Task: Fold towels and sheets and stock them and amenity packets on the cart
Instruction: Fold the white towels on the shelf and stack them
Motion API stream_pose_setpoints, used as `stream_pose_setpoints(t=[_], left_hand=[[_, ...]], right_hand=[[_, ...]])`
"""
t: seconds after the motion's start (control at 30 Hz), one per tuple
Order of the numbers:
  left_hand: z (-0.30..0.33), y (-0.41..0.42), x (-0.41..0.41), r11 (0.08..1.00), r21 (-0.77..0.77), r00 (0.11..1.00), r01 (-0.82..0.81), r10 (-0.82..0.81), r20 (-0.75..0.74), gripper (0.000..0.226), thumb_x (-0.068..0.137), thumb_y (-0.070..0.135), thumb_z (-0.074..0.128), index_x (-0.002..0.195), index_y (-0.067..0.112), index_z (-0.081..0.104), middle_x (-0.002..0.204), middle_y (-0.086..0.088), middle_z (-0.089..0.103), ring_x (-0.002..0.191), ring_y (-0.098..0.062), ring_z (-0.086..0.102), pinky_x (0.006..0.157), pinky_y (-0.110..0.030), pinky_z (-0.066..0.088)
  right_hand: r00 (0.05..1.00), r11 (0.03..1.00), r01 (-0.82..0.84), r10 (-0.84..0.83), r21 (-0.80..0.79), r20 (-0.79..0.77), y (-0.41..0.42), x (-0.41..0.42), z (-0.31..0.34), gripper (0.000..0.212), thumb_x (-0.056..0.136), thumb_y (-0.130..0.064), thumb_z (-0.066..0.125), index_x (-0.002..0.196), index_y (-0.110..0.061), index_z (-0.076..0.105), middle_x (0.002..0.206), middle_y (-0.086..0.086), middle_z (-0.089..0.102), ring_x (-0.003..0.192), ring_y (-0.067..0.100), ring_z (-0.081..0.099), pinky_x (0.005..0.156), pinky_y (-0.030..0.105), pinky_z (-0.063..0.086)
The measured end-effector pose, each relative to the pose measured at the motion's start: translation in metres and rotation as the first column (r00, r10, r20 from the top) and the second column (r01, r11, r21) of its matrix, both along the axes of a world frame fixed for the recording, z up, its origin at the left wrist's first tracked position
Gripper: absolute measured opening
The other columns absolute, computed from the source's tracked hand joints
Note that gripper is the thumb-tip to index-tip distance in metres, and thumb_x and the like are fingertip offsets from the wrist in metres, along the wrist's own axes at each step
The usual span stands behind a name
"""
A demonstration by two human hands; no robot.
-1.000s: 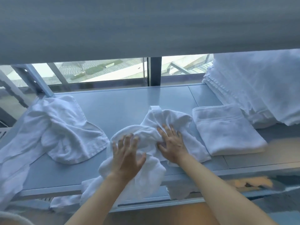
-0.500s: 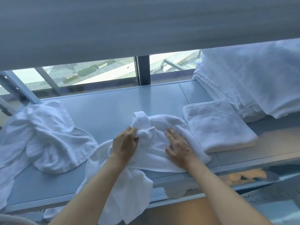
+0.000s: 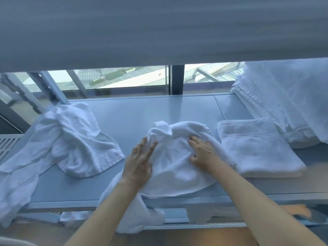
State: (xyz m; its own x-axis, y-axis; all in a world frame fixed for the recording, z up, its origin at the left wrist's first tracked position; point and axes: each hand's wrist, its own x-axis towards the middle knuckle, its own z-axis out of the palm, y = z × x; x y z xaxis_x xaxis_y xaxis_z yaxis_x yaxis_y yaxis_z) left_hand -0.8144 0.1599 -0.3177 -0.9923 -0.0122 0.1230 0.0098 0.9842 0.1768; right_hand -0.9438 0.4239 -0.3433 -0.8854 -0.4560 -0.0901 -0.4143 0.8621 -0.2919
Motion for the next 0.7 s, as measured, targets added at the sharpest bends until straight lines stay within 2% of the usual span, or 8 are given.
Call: stream_pose_setpoints(t=[0.1,0.17,0.37,0.43,0.5,0.57,0.63,0.7], left_hand=[[-0.01,0.007,0.016,0.98,-0.056,0.97,-0.192,0.198,0.142,0.061,0.095,0.037,0.051,0.154,0.03,0.039,0.165,-0.004,0.031,0.132,-0.033,0.048,0.096,-0.048,0.052],[-0.01,0.012,0.027,0.944,-0.14,0.922,-0.298,0.323,0.212,0.062,0.093,0.053,0.045,0.149,0.025,0.041,0.155,-0.002,0.038,0.13,-0.029,0.047,0.092,-0.044,0.05],[0.02,0.007,0.038,0.808,-0.318,0.788,-0.495,0.572,0.228,0.063,0.091,0.06,0.046,0.133,0.015,0.06,0.163,-0.012,0.022,0.147,-0.036,0.024,0.105,-0.056,0.039],[0.029,0.005,0.034,0.868,-0.202,0.883,-0.454,0.469,0.029,0.049,0.089,0.045,0.058,0.126,0.013,0.062,0.159,-0.014,0.032,0.146,-0.038,0.03,0.105,-0.055,0.039],[0.025,0.006,0.022,0.971,-0.036,0.963,-0.237,0.23,-0.14,0.049,0.085,0.033,0.068,0.128,0.01,0.06,0.154,-0.016,0.042,0.142,-0.038,0.04,0.105,-0.053,0.042],[0.016,0.009,0.01,0.995,0.031,0.994,-0.096,0.097,-0.041,0.062,0.093,0.036,0.062,0.148,0.013,0.047,0.16,-0.014,0.036,0.146,-0.034,0.035,0.114,-0.049,0.036],[-0.004,0.005,0.005,0.983,0.025,0.973,-0.181,0.175,0.152,0.069,0.103,0.047,0.047,0.161,0.019,0.024,0.168,-0.01,0.022,0.153,-0.029,0.023,0.121,-0.047,0.026],[-0.024,-0.003,0.012,0.959,0.073,0.947,-0.274,0.256,0.193,0.069,0.105,0.052,0.039,0.163,0.02,0.02,0.169,-0.008,0.021,0.156,-0.025,0.018,0.124,-0.046,0.019]], right_hand=[[0.956,0.956,0.273,-0.257,-0.105,0.145,-0.052,0.006,0.005,0.066,0.101,-0.04,0.044,0.161,-0.018,0.027,0.172,0.0,0.013,0.158,0.02,0.009,0.124,0.054,0.008],[0.949,0.945,0.307,-0.295,-0.113,0.111,-0.079,0.022,-0.004,0.073,0.1,-0.053,0.043,0.163,-0.02,0.023,0.172,0.003,0.01,0.159,0.024,0.005,0.124,0.057,0.004],[0.994,0.998,-0.055,0.052,-0.037,-0.092,-0.084,0.041,-0.023,0.076,0.097,-0.06,0.036,0.163,-0.026,0.025,0.173,0.002,0.012,0.159,0.025,0.005,0.127,0.052,0.001],[0.967,0.973,-0.23,0.227,-0.019,-0.117,-0.072,0.038,-0.024,0.075,0.096,-0.061,0.034,0.163,-0.028,0.025,0.173,0.0,0.012,0.16,0.023,0.006,0.128,0.05,0.001],[0.927,0.935,-0.354,0.349,-0.018,-0.137,-0.061,0.037,-0.021,0.074,0.096,-0.06,0.038,0.162,-0.031,0.026,0.173,-0.002,0.013,0.16,0.02,0.007,0.128,0.048,0.002],[0.903,0.909,-0.416,0.408,-0.035,-0.135,-0.055,0.039,-0.016,0.073,0.096,-0.058,0.043,0.162,-0.03,0.027,0.172,-0.003,0.014,0.159,0.018,0.009,0.128,0.048,0.003],[0.911,0.915,-0.398,0.387,-0.061,-0.142,-0.053,0.043,-0.013,0.074,0.096,-0.055,0.047,0.162,-0.028,0.027,0.172,-0.003,0.013,0.159,0.017,0.012,0.128,0.049,0.006],[0.945,0.947,-0.305,0.288,-0.1,-0.158,-0.046,0.047,-0.011,0.073,0.098,-0.053,0.048,0.162,-0.025,0.027,0.172,-0.003,0.014,0.159,0.017,0.013,0.127,0.047,0.008]])
